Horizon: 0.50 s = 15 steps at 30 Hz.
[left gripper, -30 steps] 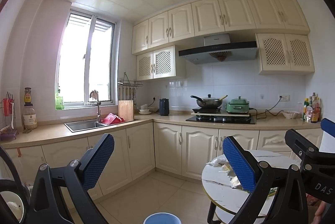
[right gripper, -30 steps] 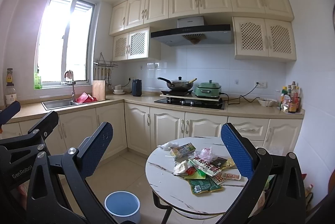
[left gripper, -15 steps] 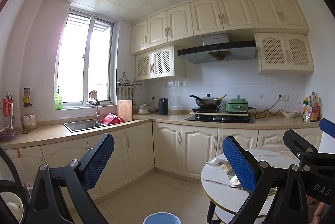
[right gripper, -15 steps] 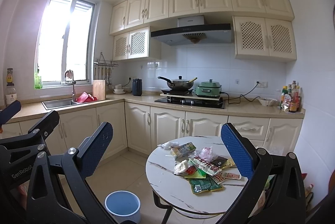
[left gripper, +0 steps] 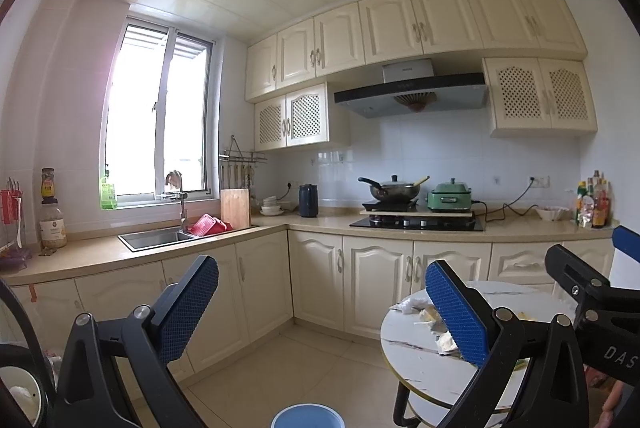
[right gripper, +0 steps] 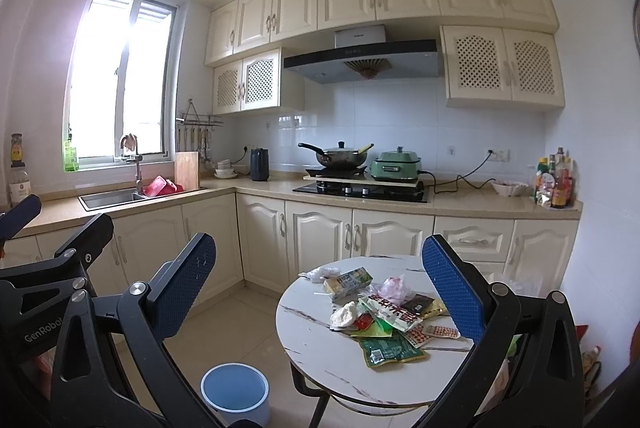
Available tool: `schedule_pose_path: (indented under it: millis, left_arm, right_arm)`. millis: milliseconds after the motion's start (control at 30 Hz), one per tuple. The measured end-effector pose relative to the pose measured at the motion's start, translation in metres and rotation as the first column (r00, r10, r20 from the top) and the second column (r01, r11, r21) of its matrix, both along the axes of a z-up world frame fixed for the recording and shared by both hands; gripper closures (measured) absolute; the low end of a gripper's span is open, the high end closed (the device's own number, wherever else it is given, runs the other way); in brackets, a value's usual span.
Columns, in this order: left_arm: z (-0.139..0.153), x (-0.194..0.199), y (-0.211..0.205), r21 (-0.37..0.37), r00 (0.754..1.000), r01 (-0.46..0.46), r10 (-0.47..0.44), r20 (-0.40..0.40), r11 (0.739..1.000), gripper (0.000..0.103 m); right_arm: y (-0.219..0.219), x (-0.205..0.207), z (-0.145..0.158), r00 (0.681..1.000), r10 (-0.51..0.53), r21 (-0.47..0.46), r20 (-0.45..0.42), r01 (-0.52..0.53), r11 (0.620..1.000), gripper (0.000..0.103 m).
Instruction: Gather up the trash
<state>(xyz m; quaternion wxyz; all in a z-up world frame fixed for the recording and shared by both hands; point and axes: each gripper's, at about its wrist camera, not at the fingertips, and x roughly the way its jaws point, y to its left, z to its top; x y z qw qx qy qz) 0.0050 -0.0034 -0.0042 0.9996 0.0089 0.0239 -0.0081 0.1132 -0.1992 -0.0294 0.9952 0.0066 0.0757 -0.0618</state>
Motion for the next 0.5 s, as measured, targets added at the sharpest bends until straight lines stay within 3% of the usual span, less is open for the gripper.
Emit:
schedule_pose_path:
  millis: [300,433,500]
  left_arm:
    - [-0.025,0.042,-0.024,0.031,0.996,0.033,-0.031,-0.081,0.999,0.001]
    - [-0.054,0.082,-0.049,0.065,0.981,0.087,-0.074,-0.181,0.994,0.001]
    - [-0.074,0.109,-0.064,0.067,0.959,0.135,-0.113,-0.26,0.989,0.001]
  right_arm:
    - [-0.046,0.014,-0.025,0.995,-0.076,0.055,-0.056,0.079,0.995,0.0]
    - [-0.085,0.028,-0.053,0.981,-0.147,0.089,-0.125,0.159,0.983,0.0]
    - [-0.105,0.038,-0.072,0.968,-0.177,0.102,-0.18,0.198,0.975,0.0]
